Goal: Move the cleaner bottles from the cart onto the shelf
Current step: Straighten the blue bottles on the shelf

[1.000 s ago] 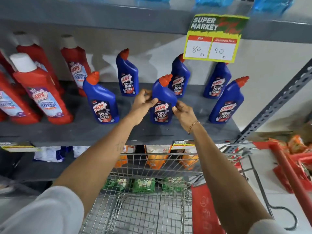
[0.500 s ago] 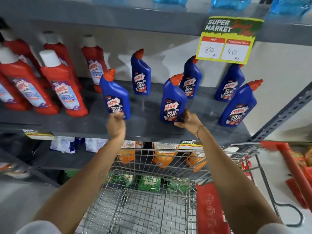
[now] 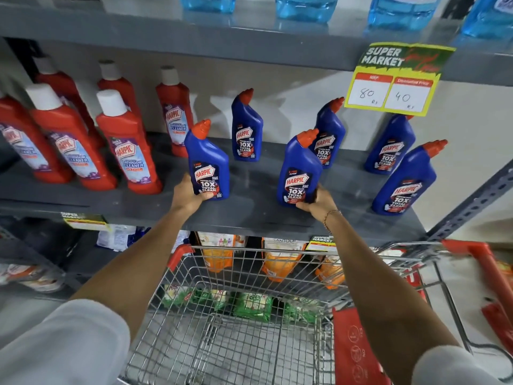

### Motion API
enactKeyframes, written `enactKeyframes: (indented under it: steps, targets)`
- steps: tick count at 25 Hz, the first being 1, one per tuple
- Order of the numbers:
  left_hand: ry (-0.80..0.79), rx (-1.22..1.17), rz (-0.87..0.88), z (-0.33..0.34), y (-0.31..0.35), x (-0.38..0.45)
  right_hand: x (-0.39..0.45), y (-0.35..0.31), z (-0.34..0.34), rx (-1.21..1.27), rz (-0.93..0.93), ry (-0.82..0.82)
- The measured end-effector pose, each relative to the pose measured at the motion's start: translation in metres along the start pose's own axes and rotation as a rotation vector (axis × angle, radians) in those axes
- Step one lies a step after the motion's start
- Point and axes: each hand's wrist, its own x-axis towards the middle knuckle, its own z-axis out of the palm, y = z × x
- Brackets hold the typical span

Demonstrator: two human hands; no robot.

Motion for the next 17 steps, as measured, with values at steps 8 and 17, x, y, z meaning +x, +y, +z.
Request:
enactKeyframes:
  steps: [8,17]
  targets:
    - [-0.029,-0.015,0.035,0.019,0.018,-0.003,0.004,0.007,-0.027,-0.047,0.078,0.007]
    - [-0.063,-0.024,0.074,0.048,0.032,-0.008,-0.001,0.023,-0.063,-0.038,0.069,0.03]
